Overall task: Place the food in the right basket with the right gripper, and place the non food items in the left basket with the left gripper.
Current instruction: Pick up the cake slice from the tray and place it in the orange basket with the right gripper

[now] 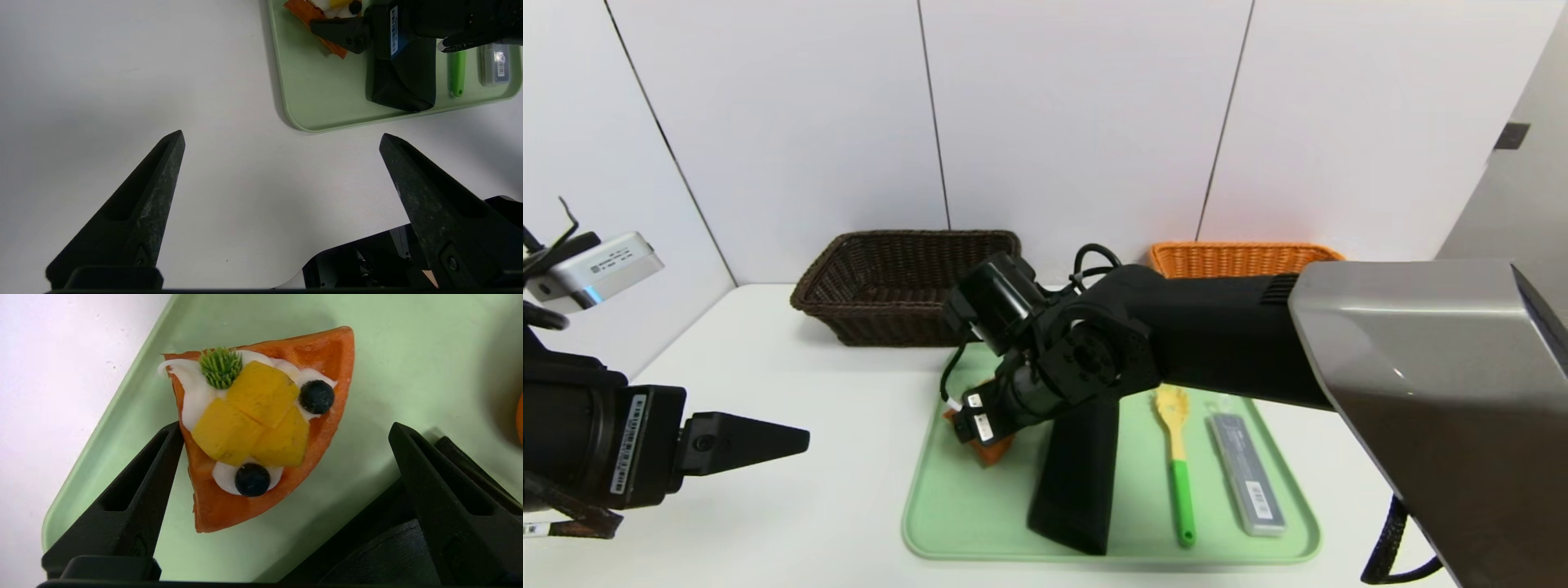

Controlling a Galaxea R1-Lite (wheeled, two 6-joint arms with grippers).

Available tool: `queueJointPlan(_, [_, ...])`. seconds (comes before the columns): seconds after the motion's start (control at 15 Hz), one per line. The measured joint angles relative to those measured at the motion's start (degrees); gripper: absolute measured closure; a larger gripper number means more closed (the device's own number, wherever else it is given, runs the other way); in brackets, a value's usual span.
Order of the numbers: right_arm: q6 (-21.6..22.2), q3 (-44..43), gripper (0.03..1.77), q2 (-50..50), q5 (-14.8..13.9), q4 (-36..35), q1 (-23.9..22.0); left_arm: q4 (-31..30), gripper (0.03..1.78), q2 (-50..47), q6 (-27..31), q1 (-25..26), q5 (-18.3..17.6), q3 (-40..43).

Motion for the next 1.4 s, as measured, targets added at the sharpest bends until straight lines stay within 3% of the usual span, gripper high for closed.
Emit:
queueJointPlan(0.73, [0.27,-0.02,0.09,2.10,0.44,-2.77,-0.11,-0.05,0.12,0.83,-0.09,0.02,0.04,1.39])
queueJointPlan(1.0, [0.61,-0.02,0.67,2.51,0.52,-2.82,-0.09,-0.06,0.12,0.85,-0.11,0.00,0.01,1.46])
queueJointPlan(1.4, [1.32,0.04,0.89,1.18,0.96,-2.11,-0.02,-0.88,0.12,0.80,-0.11,0.02,0.00,2.18])
